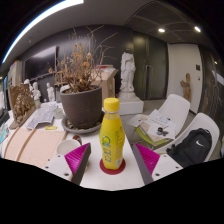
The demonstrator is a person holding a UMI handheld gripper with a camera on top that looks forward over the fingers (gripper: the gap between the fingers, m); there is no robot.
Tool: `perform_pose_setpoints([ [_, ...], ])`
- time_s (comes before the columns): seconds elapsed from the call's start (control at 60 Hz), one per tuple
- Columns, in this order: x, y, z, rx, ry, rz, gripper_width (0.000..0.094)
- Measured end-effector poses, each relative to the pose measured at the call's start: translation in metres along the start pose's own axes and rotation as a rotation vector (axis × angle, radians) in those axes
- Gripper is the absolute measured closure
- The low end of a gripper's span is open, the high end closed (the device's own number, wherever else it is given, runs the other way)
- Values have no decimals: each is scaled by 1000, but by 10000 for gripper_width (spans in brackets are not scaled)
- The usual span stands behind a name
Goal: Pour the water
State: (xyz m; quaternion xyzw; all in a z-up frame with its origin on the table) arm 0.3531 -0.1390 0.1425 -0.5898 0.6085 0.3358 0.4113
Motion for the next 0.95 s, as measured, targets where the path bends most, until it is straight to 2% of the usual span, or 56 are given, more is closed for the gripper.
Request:
perform_pose_setpoints([
  [0.133, -11, 20, -74, 60, 69, -4, 80],
  [0.267, -24, 57, -167, 135, 78, -43, 76],
  [0.517, -22, 147, -308, 84, 120, -7, 75],
  [0.717, -17, 186, -361, 65, 115, -56, 71],
  [0.95, -20, 202, -379, 54, 101, -63, 76],
])
Point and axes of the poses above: the point between the fingertips, and its own axes, seen from behind it with the camera up: y to the left, x down, z forward, the way the camera looks, the point moved 10 cm from there along -z, backward, against the way the camera looks, and after that the axes turned 6 degrees about -z, right-handed, at the moved point
